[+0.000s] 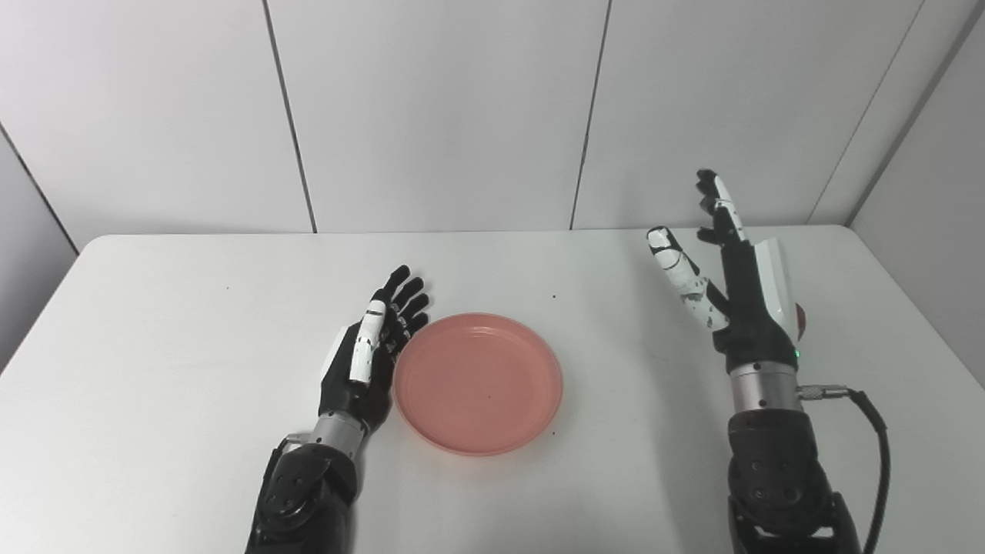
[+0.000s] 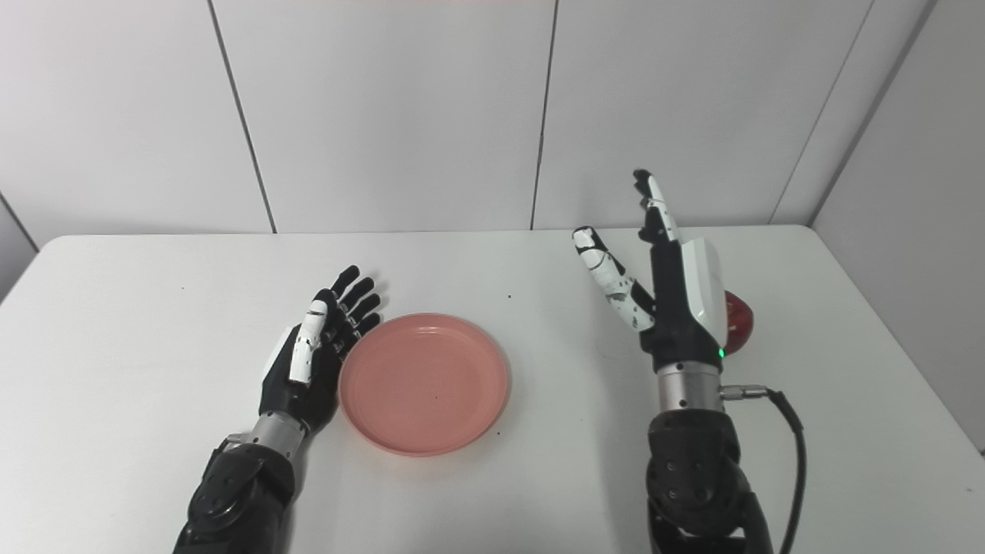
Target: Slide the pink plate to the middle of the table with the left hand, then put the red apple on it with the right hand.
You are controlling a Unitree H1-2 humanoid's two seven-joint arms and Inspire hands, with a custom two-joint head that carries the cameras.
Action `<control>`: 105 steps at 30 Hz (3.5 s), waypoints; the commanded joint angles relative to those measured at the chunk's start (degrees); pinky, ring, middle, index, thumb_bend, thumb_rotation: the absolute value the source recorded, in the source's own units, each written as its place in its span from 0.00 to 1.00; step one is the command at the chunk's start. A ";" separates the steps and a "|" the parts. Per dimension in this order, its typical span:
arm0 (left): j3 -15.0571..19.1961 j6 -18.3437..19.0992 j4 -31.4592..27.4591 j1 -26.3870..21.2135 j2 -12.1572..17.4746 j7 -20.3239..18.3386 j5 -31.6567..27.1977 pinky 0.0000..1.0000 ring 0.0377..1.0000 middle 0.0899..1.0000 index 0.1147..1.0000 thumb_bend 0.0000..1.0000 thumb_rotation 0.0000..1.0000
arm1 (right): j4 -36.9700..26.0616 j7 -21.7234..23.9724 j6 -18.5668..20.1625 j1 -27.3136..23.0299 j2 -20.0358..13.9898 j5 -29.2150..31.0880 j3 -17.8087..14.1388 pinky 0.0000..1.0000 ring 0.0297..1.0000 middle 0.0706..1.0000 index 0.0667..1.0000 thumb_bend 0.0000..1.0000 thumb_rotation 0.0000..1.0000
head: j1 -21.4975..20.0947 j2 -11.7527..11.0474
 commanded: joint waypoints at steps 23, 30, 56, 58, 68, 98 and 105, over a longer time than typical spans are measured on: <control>1.25 2.42 3.65 2.48 3.24 -1.86 -2.92 0.95 0.93 0.94 0.92 0.39 1.00 | 3.10 -7.41 -0.83 2.00 -10.10 -10.80 -8.93 0.70 0.83 0.88 0.98 1.00 0.58 | -6.60 -0.03; 1.42 2.66 3.88 2.26 3.49 -1.72 -3.42 0.94 0.93 0.93 0.92 0.38 1.00 | 7.67 -7.19 -0.14 3.94 -12.08 -8.44 -10.37 0.81 0.93 0.98 1.00 1.00 0.63 | -6.89 0.17; 1.37 3.01 2.65 2.72 3.90 -1.88 -3.44 0.94 0.93 0.93 0.91 0.37 1.00 | 18.12 -5.83 2.36 0.78 -11.54 -4.14 -5.11 0.76 0.88 0.94 0.98 1.00 0.63 | -6.60 1.34; 1.33 3.16 2.46 2.78 3.99 -1.88 -3.36 0.94 0.93 0.93 0.91 0.37 1.00 | 18.57 -5.84 2.40 0.40 -11.48 -3.81 -4.90 0.75 0.88 0.94 0.98 1.00 0.63 | -6.63 1.40; 1.46 3.13 2.87 2.79 4.48 -2.45 -3.71 0.95 0.94 0.94 0.92 0.37 1.00 | 22.32 -6.00 2.74 -1.67 -11.98 -2.45 -5.07 0.77 0.88 0.94 0.97 1.00 0.59 | -6.44 1.73; 1.29 3.88 1.78 3.30 4.38 -1.88 -3.46 0.93 0.93 0.93 0.91 0.38 1.00 | 26.84 -5.25 4.87 -4.44 -13.72 0.49 -4.54 0.66 0.77 0.81 0.85 1.00 0.39 | -5.68 2.18; 1.36 4.62 0.91 3.55 4.19 -1.60 -3.61 0.94 0.93 0.93 0.91 0.38 1.00 | 29.52 -6.28 1.65 -4.70 -14.48 1.63 -3.59 0.57 0.62 0.65 0.66 0.95 0.20 | -5.42 2.18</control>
